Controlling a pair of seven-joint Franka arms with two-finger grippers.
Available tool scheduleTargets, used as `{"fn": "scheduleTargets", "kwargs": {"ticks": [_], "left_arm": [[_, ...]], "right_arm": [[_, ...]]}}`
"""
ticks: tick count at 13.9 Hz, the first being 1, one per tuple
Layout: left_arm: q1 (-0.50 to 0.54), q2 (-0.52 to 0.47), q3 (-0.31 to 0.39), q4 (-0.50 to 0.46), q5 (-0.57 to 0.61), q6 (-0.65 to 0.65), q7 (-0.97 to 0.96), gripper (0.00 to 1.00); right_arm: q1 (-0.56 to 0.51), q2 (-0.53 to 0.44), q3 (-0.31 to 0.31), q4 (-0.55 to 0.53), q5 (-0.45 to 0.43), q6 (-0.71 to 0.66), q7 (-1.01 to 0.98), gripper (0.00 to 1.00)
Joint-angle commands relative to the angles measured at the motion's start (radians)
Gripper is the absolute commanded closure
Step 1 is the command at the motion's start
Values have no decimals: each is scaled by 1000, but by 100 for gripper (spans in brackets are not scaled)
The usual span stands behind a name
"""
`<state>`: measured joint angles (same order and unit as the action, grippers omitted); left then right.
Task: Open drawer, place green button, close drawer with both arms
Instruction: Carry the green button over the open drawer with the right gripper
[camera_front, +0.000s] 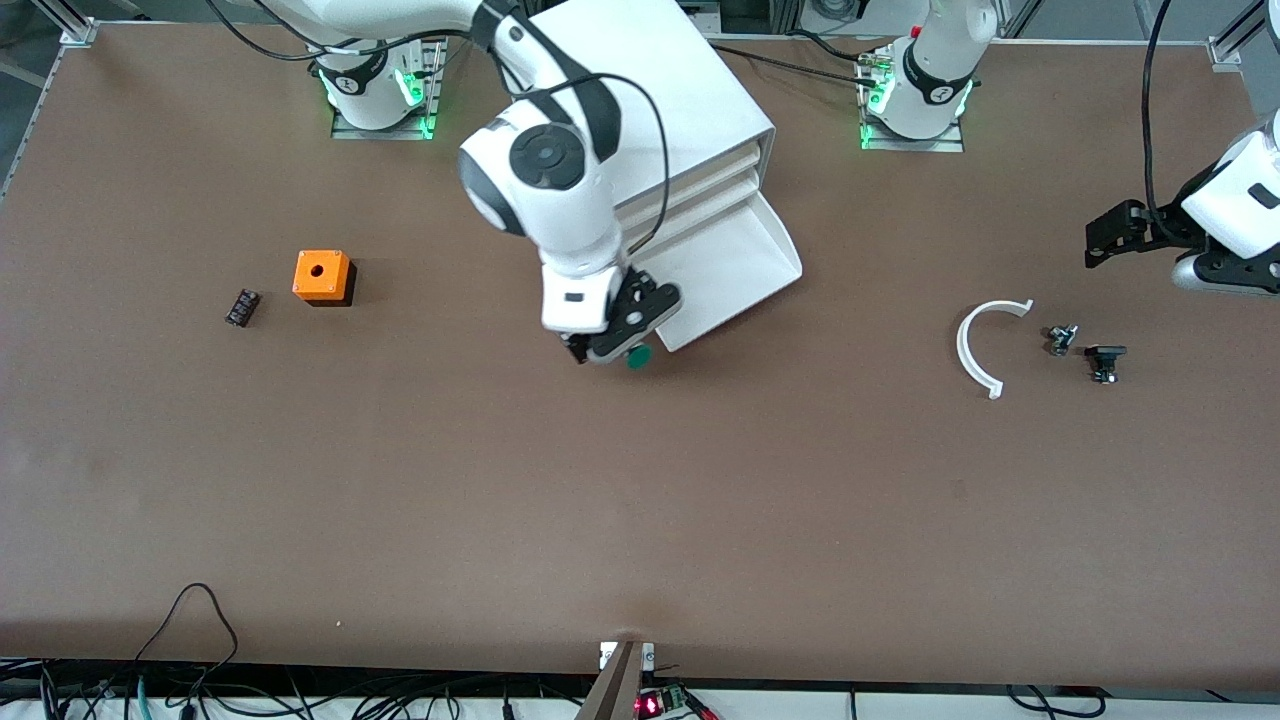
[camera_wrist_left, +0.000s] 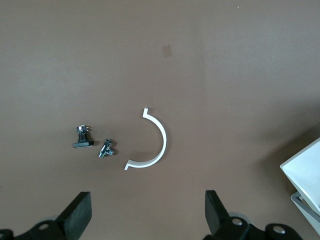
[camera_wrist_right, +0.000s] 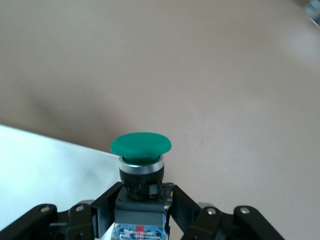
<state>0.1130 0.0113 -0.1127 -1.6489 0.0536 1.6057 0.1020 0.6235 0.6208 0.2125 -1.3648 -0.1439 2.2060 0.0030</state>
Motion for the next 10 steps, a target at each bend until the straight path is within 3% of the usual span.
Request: {"fn": "scheduleTargets", "kwargs": {"ticks": [1,10], "left_arm": [[-7,22,1,27,-9,-12,7,0],[-6,42,-2,26,-24,-10,10,0]], "right_arm": [[51,85,-2,117,-22,-28,-169,83],[153,126,-1,127,-22,-68,-558,83]]}}
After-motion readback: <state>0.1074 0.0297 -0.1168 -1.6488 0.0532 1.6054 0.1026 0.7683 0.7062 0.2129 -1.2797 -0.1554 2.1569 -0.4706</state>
